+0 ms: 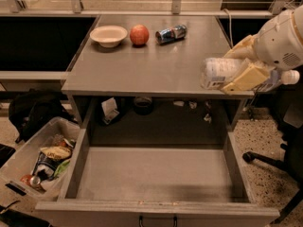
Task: Place blue plastic bottle into top drawer
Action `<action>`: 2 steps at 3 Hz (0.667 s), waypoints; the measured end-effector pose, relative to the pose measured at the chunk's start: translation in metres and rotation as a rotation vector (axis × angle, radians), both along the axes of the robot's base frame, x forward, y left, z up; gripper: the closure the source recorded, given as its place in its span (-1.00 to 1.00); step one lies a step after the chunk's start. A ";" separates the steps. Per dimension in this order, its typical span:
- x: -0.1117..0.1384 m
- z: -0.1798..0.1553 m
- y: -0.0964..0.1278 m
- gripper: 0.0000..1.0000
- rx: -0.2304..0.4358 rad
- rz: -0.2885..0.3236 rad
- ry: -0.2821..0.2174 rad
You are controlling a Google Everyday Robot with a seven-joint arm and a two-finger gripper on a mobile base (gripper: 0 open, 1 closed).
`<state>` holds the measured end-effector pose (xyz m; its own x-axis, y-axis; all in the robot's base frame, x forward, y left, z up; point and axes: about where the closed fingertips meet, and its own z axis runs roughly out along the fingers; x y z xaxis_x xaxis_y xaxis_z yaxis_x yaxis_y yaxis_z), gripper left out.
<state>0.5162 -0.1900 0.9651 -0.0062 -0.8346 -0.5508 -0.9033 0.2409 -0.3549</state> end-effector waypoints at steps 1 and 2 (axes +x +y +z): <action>-0.036 -0.031 0.015 1.00 0.041 0.069 0.042; -0.080 -0.085 0.021 1.00 0.073 0.117 0.145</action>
Offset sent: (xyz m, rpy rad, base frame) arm -0.1208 0.0228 -0.1326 0.1192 0.2352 0.1630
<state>0.4358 -0.1690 0.8799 0.0046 -0.7922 -0.6103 -0.9671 0.1518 -0.2043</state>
